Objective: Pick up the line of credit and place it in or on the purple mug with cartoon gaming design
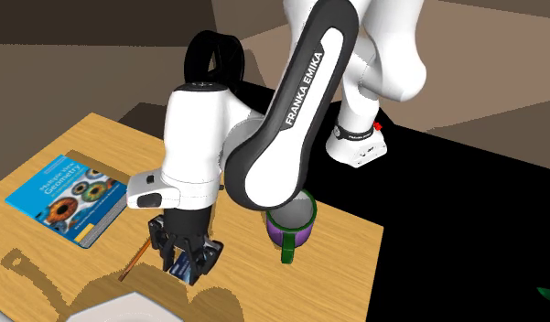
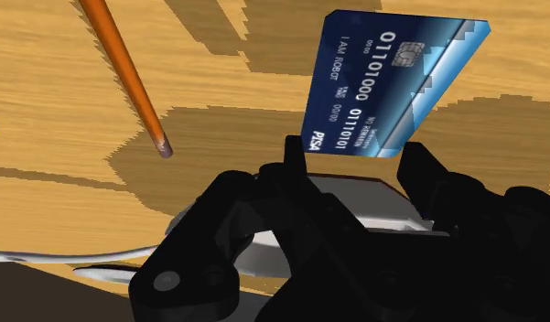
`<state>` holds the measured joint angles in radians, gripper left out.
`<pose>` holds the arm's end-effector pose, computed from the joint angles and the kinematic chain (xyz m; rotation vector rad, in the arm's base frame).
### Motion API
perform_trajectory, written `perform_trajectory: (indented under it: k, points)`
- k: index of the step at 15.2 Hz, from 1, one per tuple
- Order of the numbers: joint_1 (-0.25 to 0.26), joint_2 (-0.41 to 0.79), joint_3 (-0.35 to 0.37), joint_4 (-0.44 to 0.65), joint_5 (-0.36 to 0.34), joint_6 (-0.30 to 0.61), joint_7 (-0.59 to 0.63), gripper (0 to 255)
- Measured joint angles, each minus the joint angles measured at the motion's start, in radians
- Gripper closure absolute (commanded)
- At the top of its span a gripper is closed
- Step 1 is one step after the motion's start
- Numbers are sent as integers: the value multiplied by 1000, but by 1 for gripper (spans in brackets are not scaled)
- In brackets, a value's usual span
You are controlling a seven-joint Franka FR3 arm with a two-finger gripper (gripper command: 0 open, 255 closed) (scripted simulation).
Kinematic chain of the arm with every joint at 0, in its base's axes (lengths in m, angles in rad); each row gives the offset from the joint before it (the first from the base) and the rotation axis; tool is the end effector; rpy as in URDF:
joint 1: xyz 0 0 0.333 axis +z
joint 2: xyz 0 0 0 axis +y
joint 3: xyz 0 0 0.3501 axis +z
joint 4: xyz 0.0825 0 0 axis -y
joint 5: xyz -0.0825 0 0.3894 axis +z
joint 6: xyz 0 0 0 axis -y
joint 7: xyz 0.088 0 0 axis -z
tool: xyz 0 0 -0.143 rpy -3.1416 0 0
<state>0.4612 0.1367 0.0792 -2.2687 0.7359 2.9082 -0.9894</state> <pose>0.5226 0.2718 0.3433 -2.5547 -1.1544 -0.7707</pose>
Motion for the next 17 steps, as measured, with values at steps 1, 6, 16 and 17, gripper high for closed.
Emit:
perform_trajectory:
  k: [1, 6, 16, 17]
  points:
    - [2, -10, -7, 2, -19, -11, 18, 255]
    - [14, -61, -30, 4, -110, -60, 108, 255]
    - [11, -144, -50, 39, -248, -171, 240, 255]
    - [10, -151, -51, 43, -256, -182, 249, 255]
